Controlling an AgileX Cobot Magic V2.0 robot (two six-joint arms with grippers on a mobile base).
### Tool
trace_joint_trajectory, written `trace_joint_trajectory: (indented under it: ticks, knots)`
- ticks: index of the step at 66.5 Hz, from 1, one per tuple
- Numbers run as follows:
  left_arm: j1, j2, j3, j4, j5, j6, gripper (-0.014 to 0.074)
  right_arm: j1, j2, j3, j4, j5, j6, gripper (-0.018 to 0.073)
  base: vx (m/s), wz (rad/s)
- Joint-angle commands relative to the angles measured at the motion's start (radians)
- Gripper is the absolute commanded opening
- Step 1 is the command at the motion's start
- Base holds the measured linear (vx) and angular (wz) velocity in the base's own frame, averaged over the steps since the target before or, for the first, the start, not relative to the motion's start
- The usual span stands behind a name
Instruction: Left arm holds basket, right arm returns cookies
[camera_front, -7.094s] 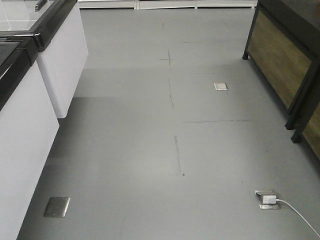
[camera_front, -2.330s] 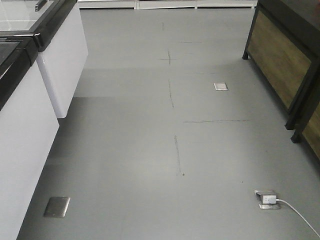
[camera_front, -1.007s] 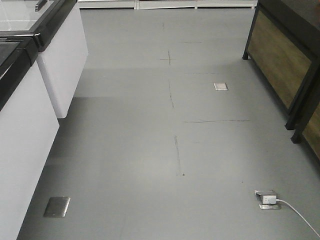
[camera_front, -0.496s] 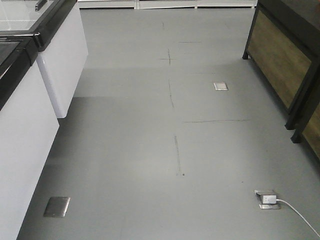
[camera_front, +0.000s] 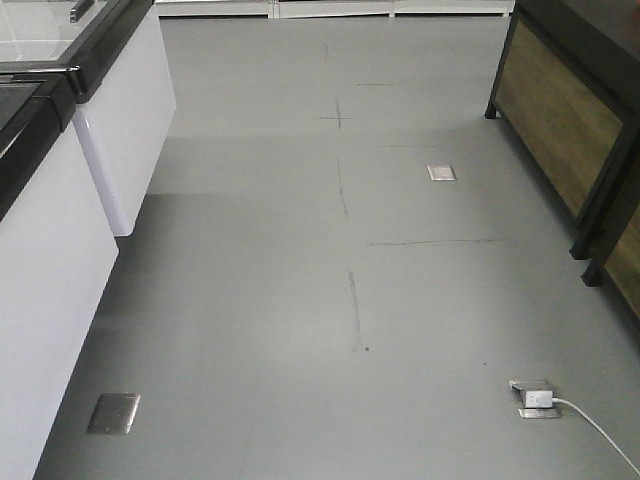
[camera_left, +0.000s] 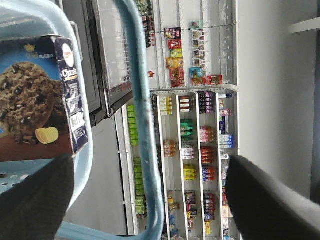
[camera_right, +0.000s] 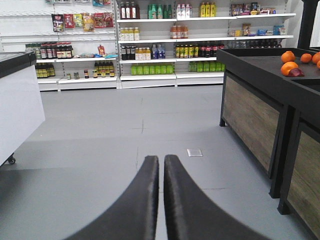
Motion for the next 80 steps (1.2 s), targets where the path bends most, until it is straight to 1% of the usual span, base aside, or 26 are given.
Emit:
trace_joint_trajectory:
  ticks: [1, 11, 18, 21, 36, 43, 50, 57, 63, 65, 69, 72, 80]
  knots:
    - [-0.015, -0.007, -0.06, -0.117, 0.036, 0.002, 0.0594, -0.008, -0.014, 0.018, -0.01, -0.079, -0.01, -0.0006, 0.0, 0.0]
    - [-0.056, 0.062, -0.175, -0.105, 0.044, -0.006, 0.0594, -0.008, -0.014, 0.018, -0.01, -0.079, -0.01, -0.0006, 0.0, 0.0]
    - [-0.078, 0.104, -0.22, -0.078, 0.036, -0.083, 0.0594, -0.008, -0.014, 0.018, -0.01, -0.079, -0.01, -0.0006, 0.0, 0.0]
    - [-0.084, 0.119, -0.228, -0.073, 0.032, -0.098, 0.0594, -0.008, -0.013, 0.018, -0.01, -0.079, -0.01, -0.0006, 0.0, 0.0]
    - [-0.092, 0.149, -0.267, -0.088, -0.032, -0.099, 0.0592, -0.009, -0.013, 0.018, -0.01, -0.079, -0.01, -0.0006, 0.0, 0.0]
    - [-0.099, 0.183, -0.318, -0.089, -0.01, -0.102, 0.0562, -0.009, -0.013, 0.018, -0.01, -0.08, -0.01, -0.0006, 0.0, 0.0]
    - [-0.109, 0.236, -0.379, -0.089, 0.051, -0.13, 0.0499, -0.009, -0.013, 0.018, -0.01, -0.08, -0.01, -0.0006, 0.0, 0.0]
    - [-0.11, 0.261, -0.397, -0.089, 0.082, -0.156, 0.0382, -0.009, -0.013, 0.018, -0.01, -0.08, -0.01, -0.0006, 0.0, 0.0]
    - [-0.107, 0.261, -0.396, -0.085, 0.072, -0.159, 0.0206, -0.009, -0.013, 0.018, -0.01, -0.08, -0.01, -0.0006, 0.0, 0.0]
    - [-0.107, 0.261, -0.396, -0.09, 0.067, -0.158, 0.0126, -0.009, -0.013, 0.018, -0.01, -0.08, -0.01, -0.0006, 0.0, 0.0]
    - [-0.107, 0.256, -0.396, -0.105, 0.067, -0.156, -0.0003, -0.009, -0.013, 0.018, -0.01, -0.08, -0.01, -0.0006, 0.0, 0.0]
    - [-0.107, 0.254, -0.396, -0.117, 0.068, -0.147, -0.0008, -0.009, -0.013, 0.018, -0.01, -0.08, -0.01, -0.0006, 0.0, 0.0]
    - [-0.107, 0.245, -0.396, -0.117, 0.069, -0.151, -0.0006, -0.009, -0.013, 0.018, -0.01, -0.08, -0.01, -0.0006, 0.0, 0.0]
